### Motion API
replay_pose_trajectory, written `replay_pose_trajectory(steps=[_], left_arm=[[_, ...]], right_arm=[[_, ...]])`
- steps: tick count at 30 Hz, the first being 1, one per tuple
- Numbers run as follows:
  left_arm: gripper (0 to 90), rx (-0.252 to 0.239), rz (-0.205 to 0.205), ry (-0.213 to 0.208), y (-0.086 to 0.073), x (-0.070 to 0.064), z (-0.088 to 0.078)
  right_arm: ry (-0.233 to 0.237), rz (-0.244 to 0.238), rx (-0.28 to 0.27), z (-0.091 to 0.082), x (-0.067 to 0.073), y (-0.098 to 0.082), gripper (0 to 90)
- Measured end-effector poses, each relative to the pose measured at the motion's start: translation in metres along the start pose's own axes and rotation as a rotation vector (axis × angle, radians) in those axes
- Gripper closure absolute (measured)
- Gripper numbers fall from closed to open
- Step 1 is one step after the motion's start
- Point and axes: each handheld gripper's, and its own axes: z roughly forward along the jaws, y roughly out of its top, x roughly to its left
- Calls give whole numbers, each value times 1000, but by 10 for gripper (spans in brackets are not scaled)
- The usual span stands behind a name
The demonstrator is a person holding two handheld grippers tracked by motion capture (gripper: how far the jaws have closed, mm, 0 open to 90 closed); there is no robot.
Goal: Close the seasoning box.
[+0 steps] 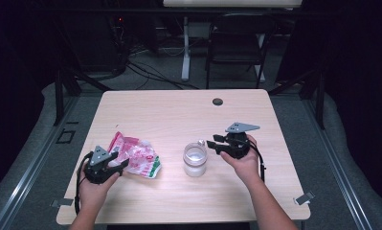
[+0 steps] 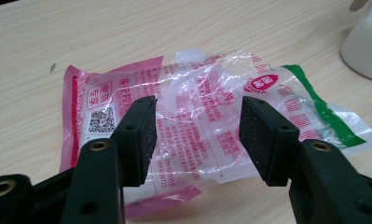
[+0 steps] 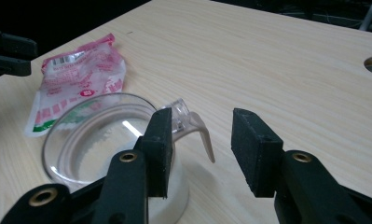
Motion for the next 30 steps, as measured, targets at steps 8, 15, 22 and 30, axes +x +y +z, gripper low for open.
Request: replay_pose_trajectory(steps=[8,15,22,30], left_arm=[[467,43,27,14,-1,3,15],[454,57,35,7,-1,0,20],[433,59,31,-5,-1,-3,23],[430,65,34,-2,-1,-3,24]], right_arm=[[-32,25,12,-1,-8,-10,564],[-64,55,33,2,-17,-20,555],[-89,98,71,10,-27,-31,553],[-128,112,84,14,-32,-38,541]])
